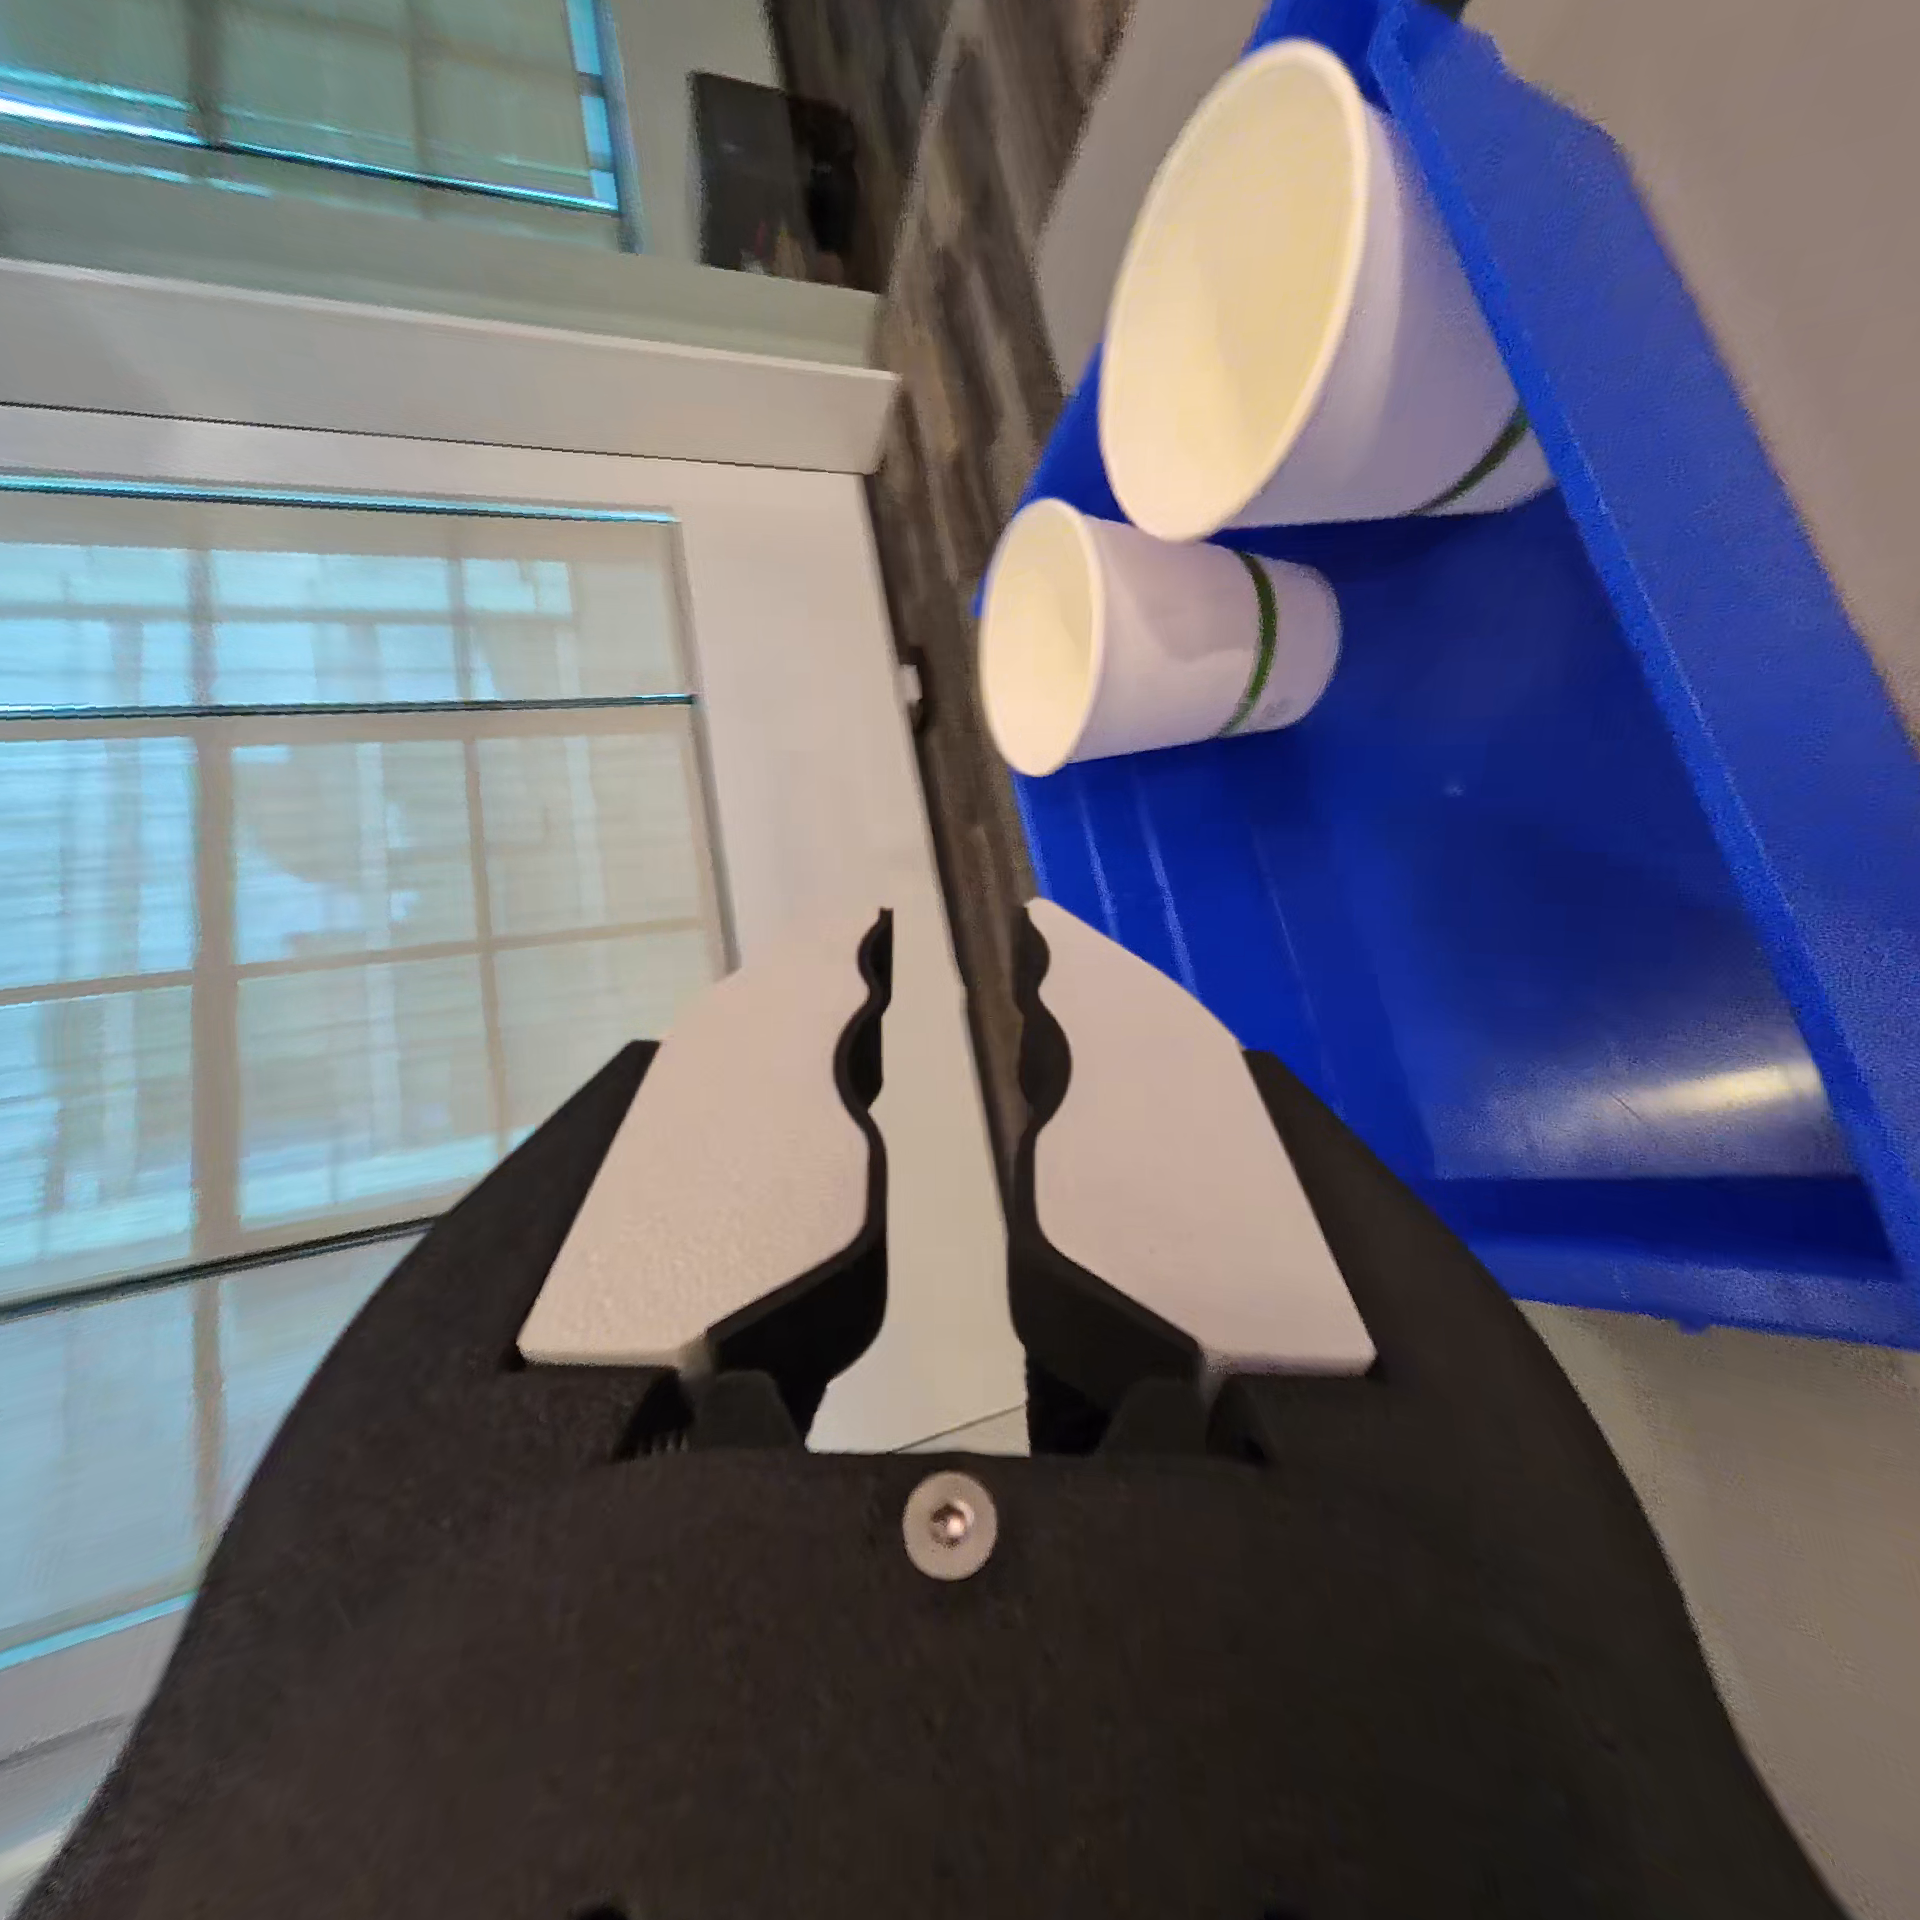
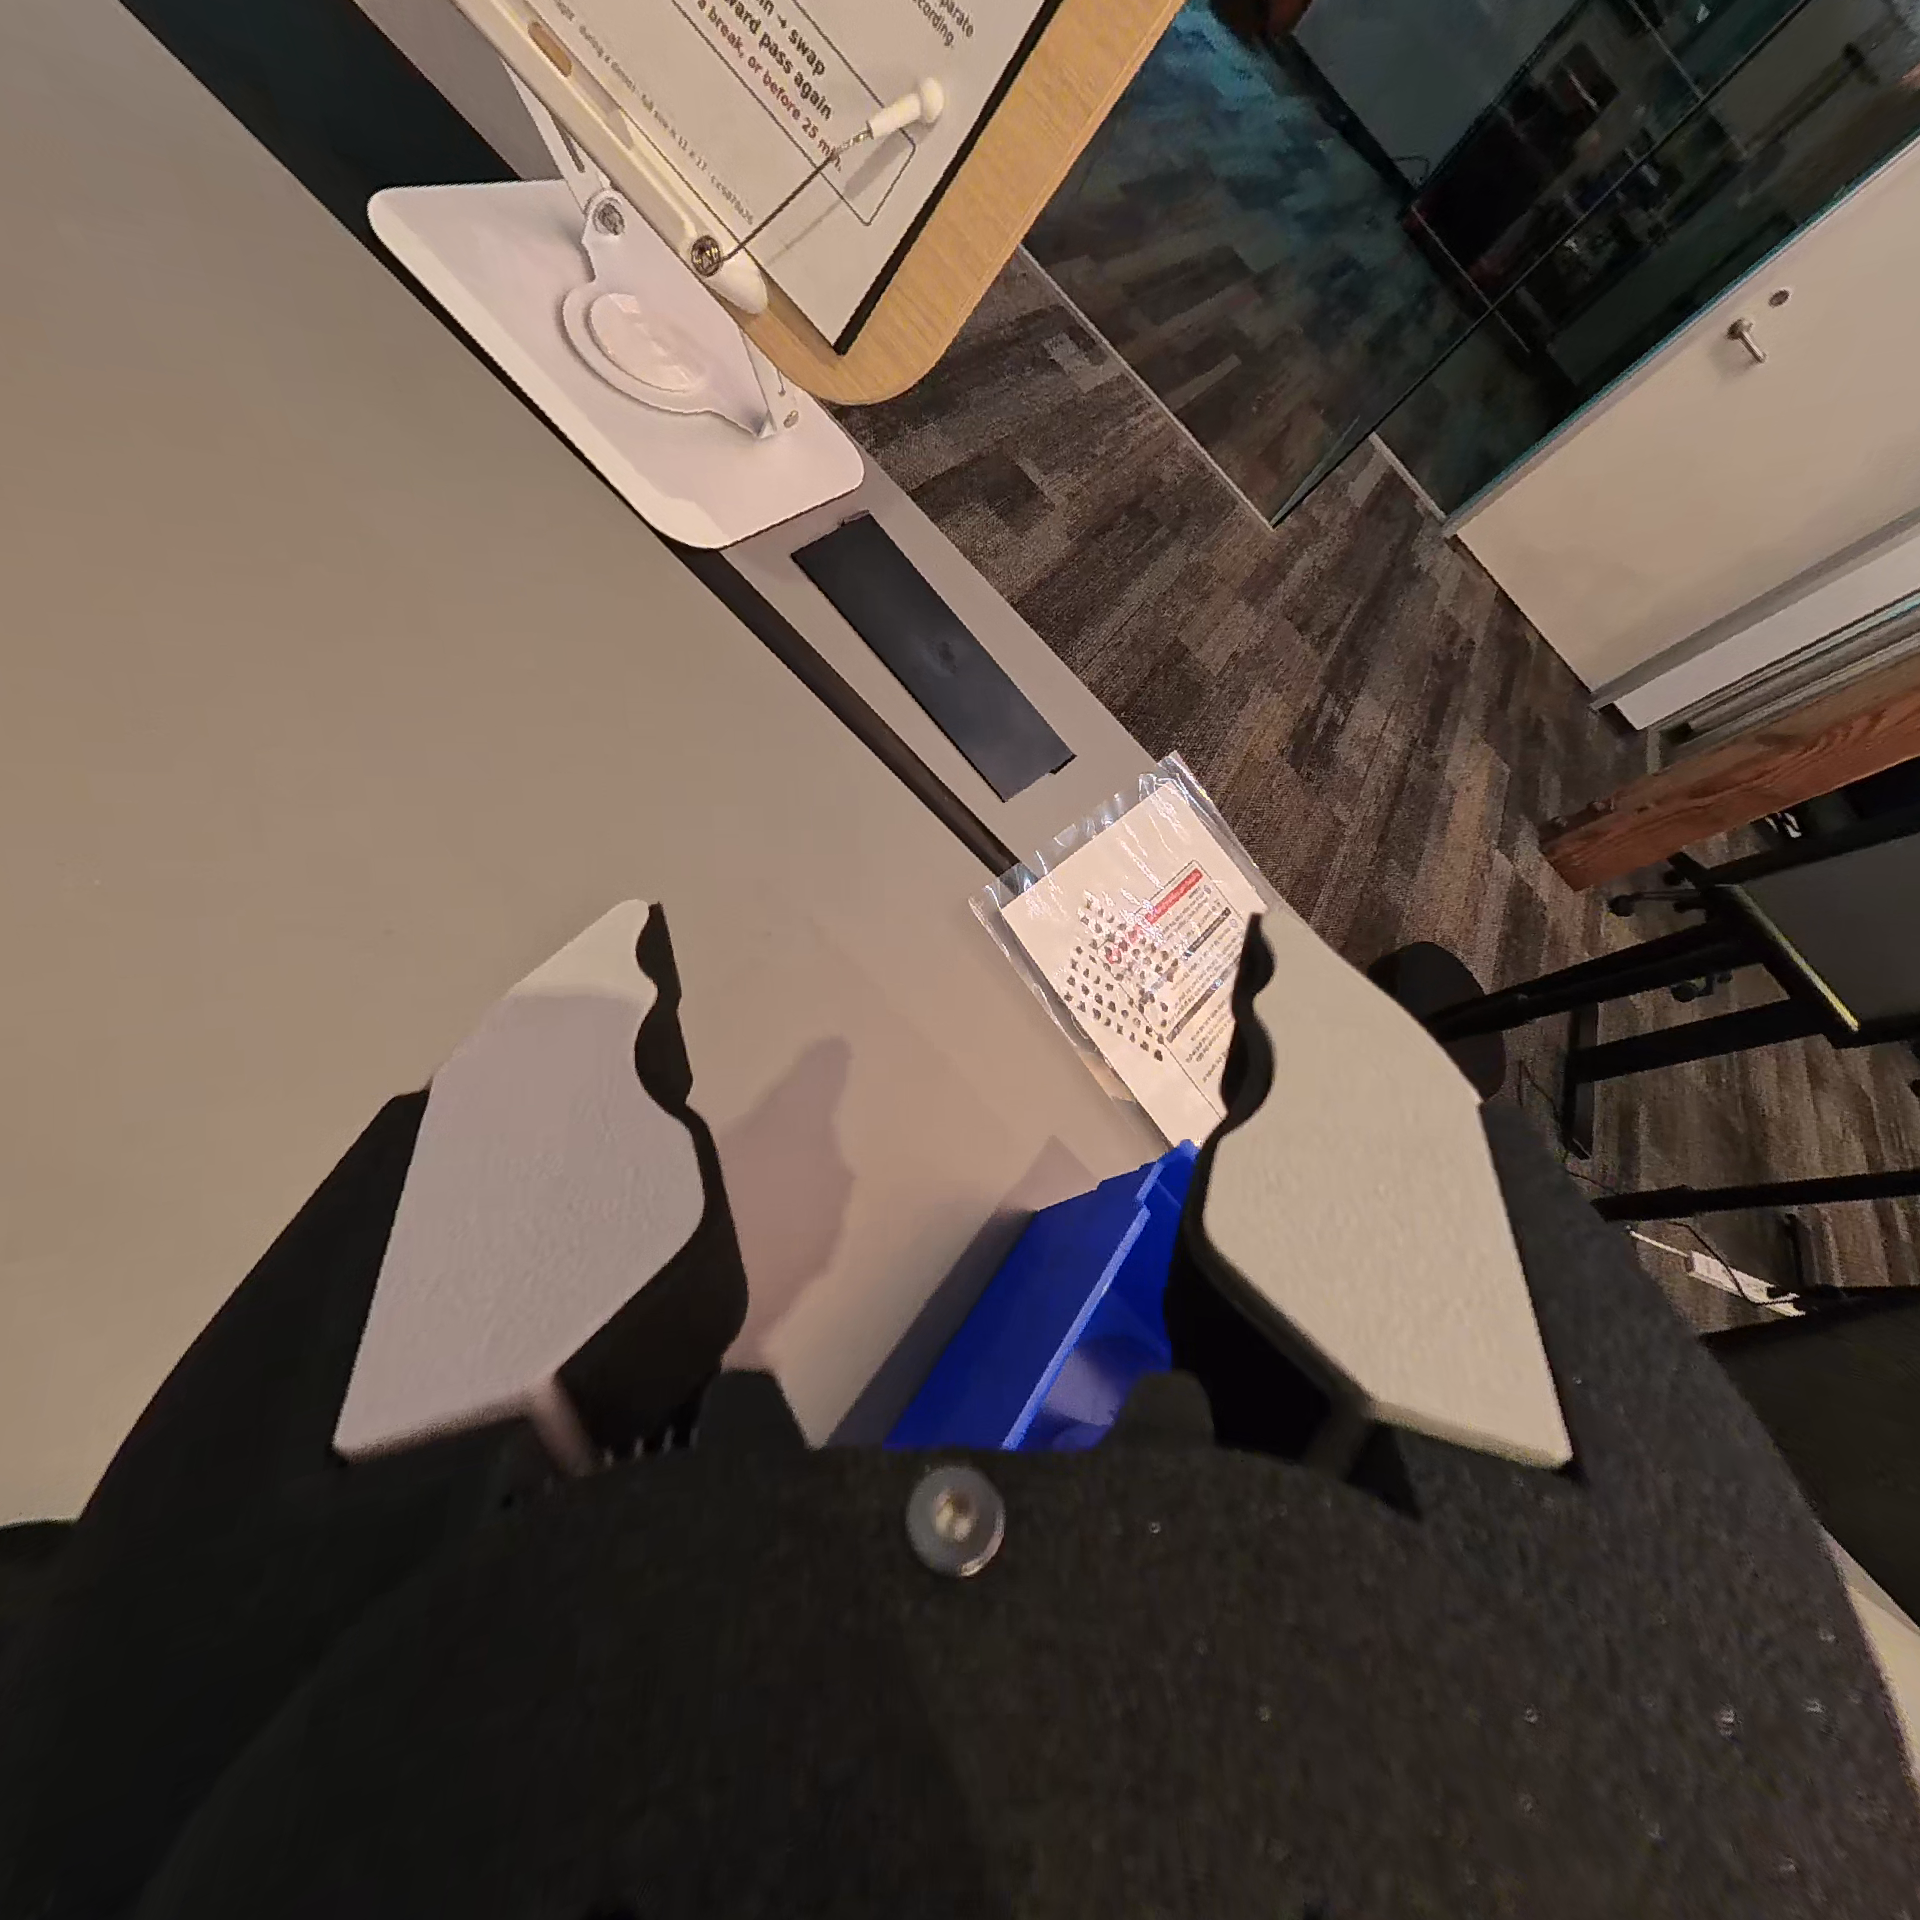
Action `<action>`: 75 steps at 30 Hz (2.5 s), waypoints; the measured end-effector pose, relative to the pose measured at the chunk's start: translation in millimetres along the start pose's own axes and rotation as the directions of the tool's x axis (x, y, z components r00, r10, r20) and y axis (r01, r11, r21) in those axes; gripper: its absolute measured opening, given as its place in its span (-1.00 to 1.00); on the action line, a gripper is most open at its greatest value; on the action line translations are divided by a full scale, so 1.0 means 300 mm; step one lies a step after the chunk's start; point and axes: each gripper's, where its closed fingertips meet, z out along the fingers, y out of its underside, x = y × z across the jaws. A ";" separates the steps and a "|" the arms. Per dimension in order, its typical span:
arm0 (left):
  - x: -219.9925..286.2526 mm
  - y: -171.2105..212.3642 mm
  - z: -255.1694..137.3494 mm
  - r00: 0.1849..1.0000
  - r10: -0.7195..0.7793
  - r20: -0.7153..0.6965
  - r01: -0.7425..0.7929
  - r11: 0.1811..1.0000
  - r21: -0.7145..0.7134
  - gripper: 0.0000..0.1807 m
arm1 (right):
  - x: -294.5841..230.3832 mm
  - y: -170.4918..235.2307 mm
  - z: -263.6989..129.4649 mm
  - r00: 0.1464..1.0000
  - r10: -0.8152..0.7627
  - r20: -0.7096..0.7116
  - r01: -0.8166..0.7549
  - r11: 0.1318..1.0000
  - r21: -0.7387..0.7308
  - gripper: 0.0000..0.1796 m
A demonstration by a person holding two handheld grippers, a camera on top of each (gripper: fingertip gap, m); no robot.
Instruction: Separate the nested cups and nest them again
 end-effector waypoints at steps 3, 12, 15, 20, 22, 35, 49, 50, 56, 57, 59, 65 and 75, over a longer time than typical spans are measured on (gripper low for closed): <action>0.024 0.021 0.062 0.978 -0.058 -0.200 0.064 0.998 0.026 -0.73 | -0.005 0.010 0.011 1.000 -0.005 0.007 0.005 1.000 -0.018 0.12; 0.071 0.011 0.185 0.808 -0.112 -0.578 0.218 0.969 0.116 -0.66 | -0.024 0.047 0.041 0.999 -0.018 0.035 0.021 0.997 -0.079 0.12; 0.091 0.006 0.254 0.814 -0.076 -0.575 0.192 0.971 0.142 -0.66 | -0.028 0.056 0.046 0.999 -0.014 0.045 0.018 0.996 -0.087 0.12; 0.147 -0.004 0.362 0.804 0.002 -0.594 0.122 0.978 0.170 -0.68 | -0.032 0.073 0.058 0.998 -0.011 0.057 0.017 0.994 -0.108 0.12; 0.167 -0.008 0.405 0.806 0.037 -0.591 0.080 0.982 0.170 -0.68 | -0.036 0.083 0.066 0.998 -0.010 0.065 0.018 0.992 -0.123 0.12; 0.264 -0.025 0.499 0.738 0.072 -0.670 0.000 0.994 0.108 -0.95 | -0.063 0.133 0.122 0.995 -0.028 0.100 0.047 0.979 -0.200 0.11; 0.020 0.080 0.083 0.741 0.056 -0.669 0.093 0.979 0.184 -1.00 | -0.148 0.003 0.094 0.977 -0.042 0.211 0.047 0.999 -0.020 0.08; -0.001 0.064 0.012 0.731 0.069 -0.678 0.118 0.967 0.226 -1.00 | -0.185 -0.044 0.085 0.967 -0.062 0.247 0.053 0.998 0.040 0.07; 0.058 -0.120 -0.493 0.635 0.333 -0.697 0.157 0.828 0.538 -1.00 | -0.558 -0.360 -0.050 0.779 -0.273 0.564 -0.013 0.893 0.450 0.05; 0.095 -0.154 -0.576 0.619 0.395 -0.679 0.136 0.797 0.588 -1.00 | -0.624 -0.399 -0.081 0.731 -0.305 0.611 -0.046 0.871 0.490 0.04; 0.175 -0.226 -0.735 0.589 0.513 -0.624 0.101 0.720 0.687 -1.00 | -0.731 -0.456 -0.133 0.653 -0.355 0.669 -0.101 0.835 0.541 0.03; 0.368 -0.397 -1.062 0.540 0.704 -0.461 0.066 0.511 0.857 -1.00 | -0.916 -0.506 -0.190 0.529 -0.380 0.759 -0.168 0.830 0.532 0.04; 0.476 -0.458 -1.188 0.471 0.786 -0.401 0.024 0.443 0.896 -1.00 | -1.022 -0.503 -0.205 0.448 -0.397 0.801 -0.168 0.843 0.512 0.09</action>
